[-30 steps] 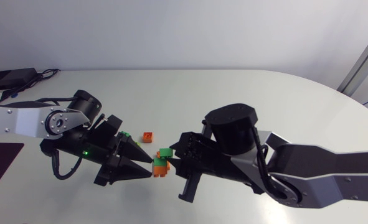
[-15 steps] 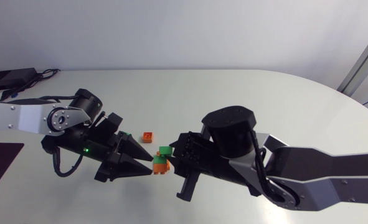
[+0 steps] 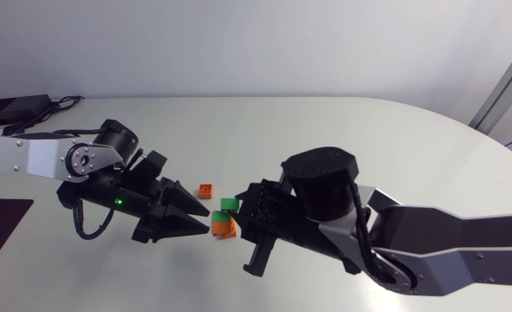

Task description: Disassemble duplo

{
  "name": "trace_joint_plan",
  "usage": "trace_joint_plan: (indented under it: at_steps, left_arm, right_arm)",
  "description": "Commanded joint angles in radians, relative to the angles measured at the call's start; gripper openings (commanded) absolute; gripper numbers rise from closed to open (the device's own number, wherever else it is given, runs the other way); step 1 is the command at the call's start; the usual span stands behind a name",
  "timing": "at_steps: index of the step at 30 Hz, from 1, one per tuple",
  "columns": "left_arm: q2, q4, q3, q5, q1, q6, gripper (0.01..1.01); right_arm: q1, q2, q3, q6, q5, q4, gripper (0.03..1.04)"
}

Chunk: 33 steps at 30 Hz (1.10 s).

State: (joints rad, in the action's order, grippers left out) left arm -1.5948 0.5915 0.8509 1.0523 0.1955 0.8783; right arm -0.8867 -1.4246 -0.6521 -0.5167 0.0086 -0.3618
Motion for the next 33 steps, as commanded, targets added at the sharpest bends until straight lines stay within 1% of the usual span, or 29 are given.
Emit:
trace_joint_plan:
  at_steps: [1,9,16,23,29,33]
  left_arm:
    - [-0.027,0.010,0.028,0.017,-0.008,-0.002,0.644]
    - [-0.051,0.011,0.037,0.018,-0.004,-0.010,0.644]
    - [-0.054,0.033,0.030,0.017,0.035,0.013,0.643]
    - [-0.044,0.070,0.030,0.017,0.035,0.048,0.643]
    - [-0.034,0.076,0.030,0.018,0.033,0.047,0.644]
    - [-0.033,0.085,0.036,0.048,0.024,0.045,0.644]
  right_arm:
    - [-0.006,0.024,0.037,-0.008,0.011,-0.023,0.26]
    - [-0.008,0.058,0.052,-0.003,0.007,-0.042,0.26]
    - [-0.012,0.059,0.060,-0.008,0.005,-0.054,0.26]
    - [-0.014,0.047,0.060,-0.009,0.005,-0.062,0.26]
    - [-0.020,0.033,0.060,-0.014,0.007,-0.068,0.26]
    - [-0.038,0.021,0.065,-0.032,0.014,-0.085,0.26]
